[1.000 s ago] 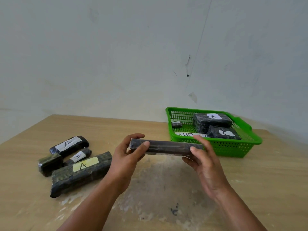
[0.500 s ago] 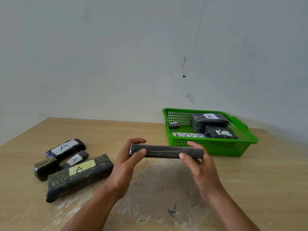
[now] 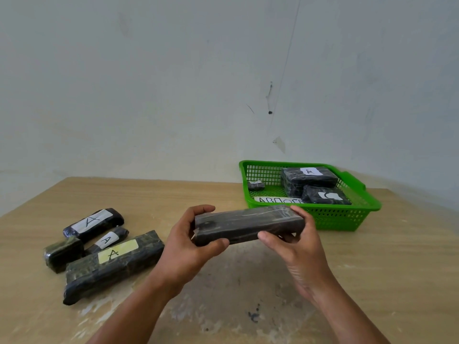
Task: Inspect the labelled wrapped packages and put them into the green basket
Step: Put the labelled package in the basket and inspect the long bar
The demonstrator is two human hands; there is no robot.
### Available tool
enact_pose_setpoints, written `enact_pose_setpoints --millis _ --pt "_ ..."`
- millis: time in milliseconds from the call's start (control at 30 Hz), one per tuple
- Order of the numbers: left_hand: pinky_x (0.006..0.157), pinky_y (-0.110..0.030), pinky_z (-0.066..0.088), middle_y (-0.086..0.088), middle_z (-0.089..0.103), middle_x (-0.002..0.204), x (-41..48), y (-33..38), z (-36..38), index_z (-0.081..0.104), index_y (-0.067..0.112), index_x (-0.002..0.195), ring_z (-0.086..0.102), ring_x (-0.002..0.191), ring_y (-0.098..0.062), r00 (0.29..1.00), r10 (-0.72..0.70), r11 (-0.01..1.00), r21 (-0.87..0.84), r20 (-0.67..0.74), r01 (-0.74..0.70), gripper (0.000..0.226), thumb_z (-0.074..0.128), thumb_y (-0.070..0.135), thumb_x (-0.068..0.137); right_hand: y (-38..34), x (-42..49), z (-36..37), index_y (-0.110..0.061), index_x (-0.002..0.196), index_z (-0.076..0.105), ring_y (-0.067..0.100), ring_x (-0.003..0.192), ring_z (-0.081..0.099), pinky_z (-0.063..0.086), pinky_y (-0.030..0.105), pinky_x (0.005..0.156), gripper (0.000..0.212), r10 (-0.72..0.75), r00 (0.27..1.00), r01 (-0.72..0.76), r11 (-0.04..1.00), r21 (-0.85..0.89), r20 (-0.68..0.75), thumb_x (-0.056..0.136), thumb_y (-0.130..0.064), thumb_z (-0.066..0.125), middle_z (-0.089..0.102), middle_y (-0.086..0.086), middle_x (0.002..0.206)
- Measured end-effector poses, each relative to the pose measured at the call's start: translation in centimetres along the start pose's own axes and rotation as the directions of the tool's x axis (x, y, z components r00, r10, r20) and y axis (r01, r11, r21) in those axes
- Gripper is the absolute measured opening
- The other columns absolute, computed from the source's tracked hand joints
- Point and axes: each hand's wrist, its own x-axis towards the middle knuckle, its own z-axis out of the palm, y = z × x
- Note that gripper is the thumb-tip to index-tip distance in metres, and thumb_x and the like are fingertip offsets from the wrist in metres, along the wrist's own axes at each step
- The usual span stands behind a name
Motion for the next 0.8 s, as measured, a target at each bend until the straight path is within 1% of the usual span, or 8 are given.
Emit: enact_pose_setpoints --millis 100,200,300,400,500,600,667,800 --pt "0.088 -0.035 0.063 -0.001 0.062 0.124 0.0 0.0 0.1 0.061 0.039 0.126 0.068 0.11 -0.026 1.0 -0.011 1.0 0.009 0.008 0.011 0.08 0.095 0.003 0.063 0.0 0.3 -0.6 -0.026 0.134 0.052 0.018 0.103 0.075 0.061 0.028 0.082 0.091 0.012 0.999 -0.014 0.999 0.046 0.037 0.059 -0.004 0.099 0.071 0.008 0.118" --pt "0.087 -0.034 0.063 0.008 0.062 0.13 0.1 0.0 -0.1 0.059 0.042 0.131 0.07 0.109 -0.023 1.0 -0.003 1.0 -0.007 0.0 0.003 0.093 0.095 -0.002 0.056 0.0 0.8 -0.9 -0.018 0.131 0.052 0.024 0.099 0.072 0.058 0.037 0.087 0.068 0.02 1.0 -0.024 0.982 0.186 0.024 0.071 -0.004 0.082 0.07 0.009 0.109" --pt "0.088 -0.034 0.063 0.008 0.053 0.144 0.2 -0.1 -0.2 0.041 0.035 0.151 0.071 0.108 -0.01 1.0 -0.019 0.999 -0.031 0.019 0.02 0.111 0.086 -0.019 0.065 0.1 1.2 -1.0 -0.014 0.12 0.054 0.027 0.099 0.068 0.056 0.043 0.087 0.043 0.041 0.999 -0.037 0.97 0.242 -0.013 0.089 0.013 0.067 0.068 0.016 0.119" --pt "0.088 -0.03 0.061 -0.003 0.055 0.143 0.4 -0.4 -0.3 0.028 0.034 0.159 0.072 0.112 -0.014 0.994 -0.065 0.987 -0.144 0.088 0.077 0.126 0.093 -0.006 0.058 0.4 1.2 -1.0 -0.016 0.119 0.052 0.027 0.101 0.067 0.055 0.047 0.092 0.043 0.025 0.999 -0.02 0.972 0.232 -0.022 0.092 0.018 0.058 0.065 0.019 0.128" --pt "0.093 -0.033 0.06 -0.008 0.059 0.143 0.4 -0.2 -0.4 0.031 0.032 0.158 0.07 0.119 -0.023 0.989 -0.088 0.951 -0.285 0.115 0.118 0.111 0.09 0.012 0.066 0.6 1.3 -1.2 -0.023 0.131 0.053 0.025 0.11 0.067 0.054 0.044 0.095 0.055 0.008 1.0 -0.009 0.976 0.216 0.009 0.094 0.018 0.056 0.064 0.011 0.138" --pt "0.09 -0.042 0.062 -0.008 0.057 0.142 0.6 0.0 -0.5 0.034 0.037 0.157 0.071 0.115 -0.03 0.989 -0.12 0.938 -0.318 0.082 0.14 0.084 0.068 -0.003 0.091 0.6 1.3 -1.4 -0.034 0.144 0.054 0.026 0.107 0.067 0.055 0.039 0.095 0.069 0.017 0.995 -0.034 0.987 0.159 0.103 0.095 0.014 0.055 0.07 0.007 0.13" --pt "0.088 -0.046 0.062 -0.007 0.055 0.142 0.6 -0.1 -0.5 0.037 0.039 0.155 0.07 0.115 -0.032 0.989 -0.128 0.943 -0.301 0.076 0.145 0.082 0.063 -0.007 0.093 0.3 1.3 -1.2 -0.038 0.147 0.052 0.026 0.104 0.066 0.057 0.038 0.094 0.07 0.03 0.99 -0.048 0.989 0.136 0.135 0.097 0.011 0.053 0.075 0.007 0.117" --pt "0.088 -0.047 0.062 -0.005 0.056 0.14 0.4 -0.1 -0.5 0.04 0.038 0.154 0.071 0.113 -0.026 0.994 -0.094 0.953 -0.283 0.05 0.104 0.083 0.064 -0.01 0.091 0.0 1.2 -0.9 -0.041 0.153 0.044 0.025 0.106 0.074 0.062 0.038 0.083 0.066 0.054 0.985 -0.075 0.989 0.126 0.161 0.102 0.001 0.048 0.078 0.008 0.121"
